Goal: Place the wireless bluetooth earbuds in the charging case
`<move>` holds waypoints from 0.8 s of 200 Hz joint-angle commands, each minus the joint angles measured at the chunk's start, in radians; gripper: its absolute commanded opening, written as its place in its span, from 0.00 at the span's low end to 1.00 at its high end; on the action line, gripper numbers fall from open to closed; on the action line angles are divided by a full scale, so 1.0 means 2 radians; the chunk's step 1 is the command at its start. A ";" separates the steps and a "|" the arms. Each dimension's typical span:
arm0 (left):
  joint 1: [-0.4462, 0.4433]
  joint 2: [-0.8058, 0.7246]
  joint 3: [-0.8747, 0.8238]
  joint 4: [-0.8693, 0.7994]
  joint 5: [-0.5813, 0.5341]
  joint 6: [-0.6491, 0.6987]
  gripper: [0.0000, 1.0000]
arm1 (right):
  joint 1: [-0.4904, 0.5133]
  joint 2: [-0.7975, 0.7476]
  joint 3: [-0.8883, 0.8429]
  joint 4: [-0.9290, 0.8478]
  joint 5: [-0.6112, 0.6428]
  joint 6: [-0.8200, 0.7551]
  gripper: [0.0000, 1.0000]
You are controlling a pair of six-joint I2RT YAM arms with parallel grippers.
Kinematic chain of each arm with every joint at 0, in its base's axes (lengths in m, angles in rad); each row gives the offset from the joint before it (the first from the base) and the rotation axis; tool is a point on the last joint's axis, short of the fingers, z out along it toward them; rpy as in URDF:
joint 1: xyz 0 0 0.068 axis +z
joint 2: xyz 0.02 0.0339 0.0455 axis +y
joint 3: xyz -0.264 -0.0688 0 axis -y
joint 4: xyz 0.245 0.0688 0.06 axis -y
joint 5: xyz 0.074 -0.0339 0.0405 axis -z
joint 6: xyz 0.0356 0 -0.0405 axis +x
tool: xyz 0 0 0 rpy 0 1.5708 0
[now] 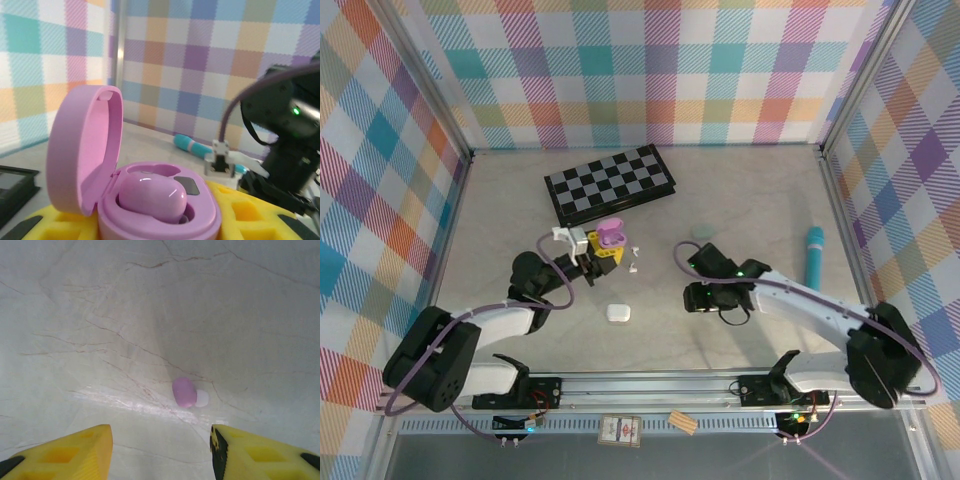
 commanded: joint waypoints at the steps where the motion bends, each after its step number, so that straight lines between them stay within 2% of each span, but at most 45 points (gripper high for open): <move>1: 0.029 -0.026 -0.011 0.027 -0.001 -0.022 0.35 | 0.038 0.059 0.048 -0.074 0.099 -0.032 0.54; 35: 0.063 -0.069 -0.015 -0.007 -0.022 -0.024 0.35 | 0.082 0.147 0.097 -0.119 0.164 -0.028 0.51; 72: 0.071 -0.093 -0.008 -0.046 -0.031 -0.006 0.35 | 0.113 0.224 0.142 -0.158 0.214 -0.026 0.46; 160: 0.072 -0.086 -0.005 -0.048 -0.016 -0.004 0.35 | 0.116 0.284 0.169 -0.182 0.222 -0.024 0.35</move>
